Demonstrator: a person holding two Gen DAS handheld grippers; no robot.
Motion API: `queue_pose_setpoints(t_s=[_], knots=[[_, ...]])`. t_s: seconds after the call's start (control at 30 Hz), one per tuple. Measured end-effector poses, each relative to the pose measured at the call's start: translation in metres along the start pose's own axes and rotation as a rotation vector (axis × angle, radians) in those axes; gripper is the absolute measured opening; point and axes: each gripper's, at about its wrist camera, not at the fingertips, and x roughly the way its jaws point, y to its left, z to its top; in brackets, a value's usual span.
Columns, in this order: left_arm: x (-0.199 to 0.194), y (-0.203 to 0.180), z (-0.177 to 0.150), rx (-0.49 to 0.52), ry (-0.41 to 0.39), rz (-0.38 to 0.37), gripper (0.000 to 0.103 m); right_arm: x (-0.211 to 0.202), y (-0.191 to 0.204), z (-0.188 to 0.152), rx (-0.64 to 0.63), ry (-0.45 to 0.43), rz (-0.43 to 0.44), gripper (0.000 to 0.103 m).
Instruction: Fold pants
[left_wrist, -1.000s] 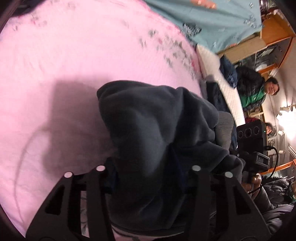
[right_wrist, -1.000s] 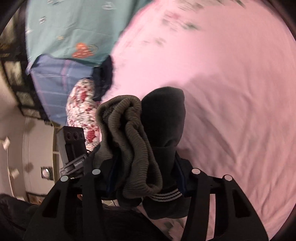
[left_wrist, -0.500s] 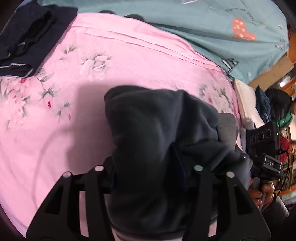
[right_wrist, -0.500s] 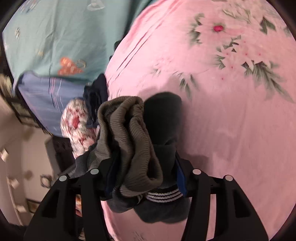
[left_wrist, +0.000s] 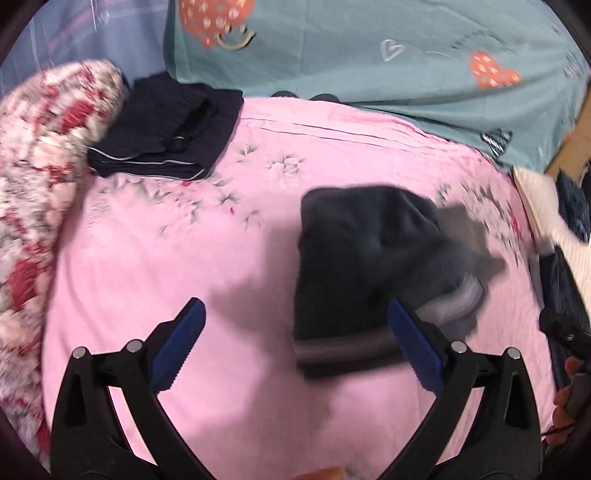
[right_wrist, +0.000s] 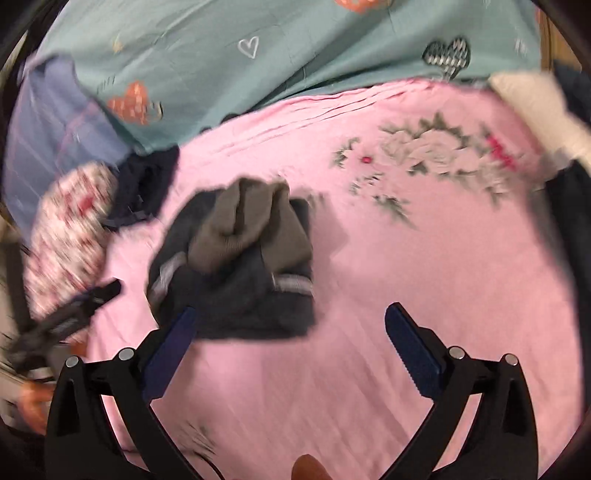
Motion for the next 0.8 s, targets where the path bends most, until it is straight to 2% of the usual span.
queue_pose_setpoints(t_s=[0.07, 0.23, 0.33, 0.53, 0.63, 0.8], knots=[[-0.021, -0.009, -0.018, 0.015, -0.003, 0.004, 0.101, -0.01, 0.012, -0.017, -0.045, -0.005, -0.051, 0.102], [-0.065, -0.022, -0.055, 0.016, -0.013, 0.034, 0.101, -0.032, 0.026, -0.042, -0.071, -0.001, -0.055, 0.102], [-0.09, -0.027, -0.068, 0.02, -0.047, 0.062, 0.101, -0.046, 0.038, -0.052, -0.108, -0.014, -0.052, 0.102], [-0.116, -0.034, -0.074, 0.064, -0.085, 0.043, 0.101, -0.069, 0.058, -0.07, -0.125, -0.059, -0.073, 0.102], [-0.122, -0.034, -0.075, 0.093, -0.077, 0.037, 0.101, -0.077, 0.062, -0.075, -0.096, -0.073, -0.069, 0.102], [-0.134, -0.026, -0.078, 0.097, -0.097, 0.024, 0.101, -0.084, 0.068, -0.078, -0.095, -0.087, -0.1, 0.102]])
